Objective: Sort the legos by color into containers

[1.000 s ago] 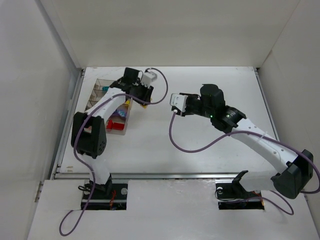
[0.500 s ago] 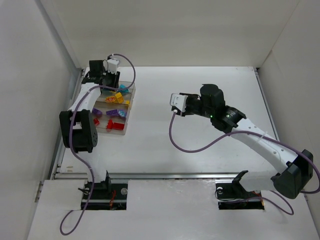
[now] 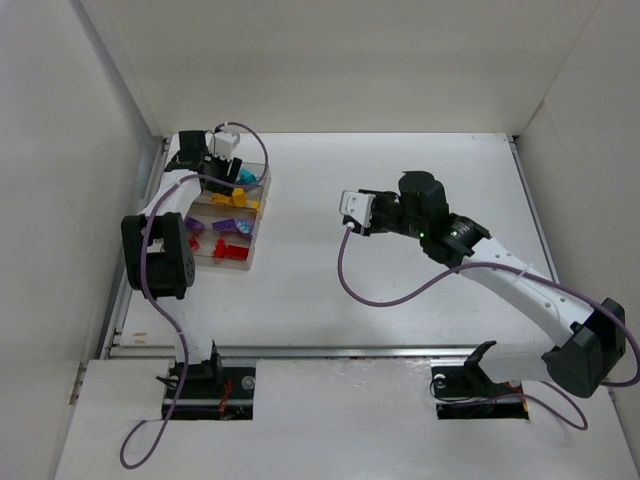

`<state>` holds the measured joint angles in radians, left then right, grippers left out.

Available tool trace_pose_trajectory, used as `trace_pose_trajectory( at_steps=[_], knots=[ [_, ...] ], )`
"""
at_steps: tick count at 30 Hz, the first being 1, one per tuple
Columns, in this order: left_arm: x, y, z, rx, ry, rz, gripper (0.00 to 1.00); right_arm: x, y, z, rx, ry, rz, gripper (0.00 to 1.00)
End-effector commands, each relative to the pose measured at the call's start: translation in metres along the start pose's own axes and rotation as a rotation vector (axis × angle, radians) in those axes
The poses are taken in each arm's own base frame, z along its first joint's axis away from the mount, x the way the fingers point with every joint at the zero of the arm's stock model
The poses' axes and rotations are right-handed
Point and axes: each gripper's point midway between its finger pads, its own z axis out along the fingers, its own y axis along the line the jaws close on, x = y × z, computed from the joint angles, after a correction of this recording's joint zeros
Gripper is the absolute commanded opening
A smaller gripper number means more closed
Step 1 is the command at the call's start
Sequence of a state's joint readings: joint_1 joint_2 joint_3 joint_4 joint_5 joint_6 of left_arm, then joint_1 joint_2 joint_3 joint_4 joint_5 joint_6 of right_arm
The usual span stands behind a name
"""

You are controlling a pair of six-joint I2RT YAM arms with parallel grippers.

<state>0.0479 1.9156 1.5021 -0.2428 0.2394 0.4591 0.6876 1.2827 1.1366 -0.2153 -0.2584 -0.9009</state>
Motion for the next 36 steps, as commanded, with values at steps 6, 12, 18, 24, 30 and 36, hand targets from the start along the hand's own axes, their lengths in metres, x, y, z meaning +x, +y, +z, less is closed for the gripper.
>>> trace_pose_trajectory(
  at_steps=[6,12,18,24,30,36],
  knots=[
    [0.000,0.018,-0.030,-0.089,-0.023,-0.006,0.66,-0.016,-0.018,-0.005,0.055,-0.052,-0.014,0.00],
    [-0.005,0.104,-0.067,-0.358,-0.131,-0.252,0.66,-0.019,-0.015,-0.004,0.042,-0.067,-0.014,0.00],
    [0.024,0.133,-0.081,-0.394,-0.090,-0.325,0.67,-0.015,-0.011,-0.005,0.035,-0.062,-0.012,0.00],
    [0.074,0.113,-0.064,-0.262,0.029,-0.395,0.62,-0.018,-0.014,-0.006,0.042,-0.067,-0.014,0.00],
    [0.094,0.094,-0.059,-0.201,0.058,-0.442,0.53,-0.020,-0.014,-0.004,0.035,-0.074,-0.014,0.00],
    [0.113,0.086,-0.053,-0.145,0.086,-0.481,0.27,-0.020,-0.014,-0.004,0.035,-0.074,-0.014,0.00]
  ],
)
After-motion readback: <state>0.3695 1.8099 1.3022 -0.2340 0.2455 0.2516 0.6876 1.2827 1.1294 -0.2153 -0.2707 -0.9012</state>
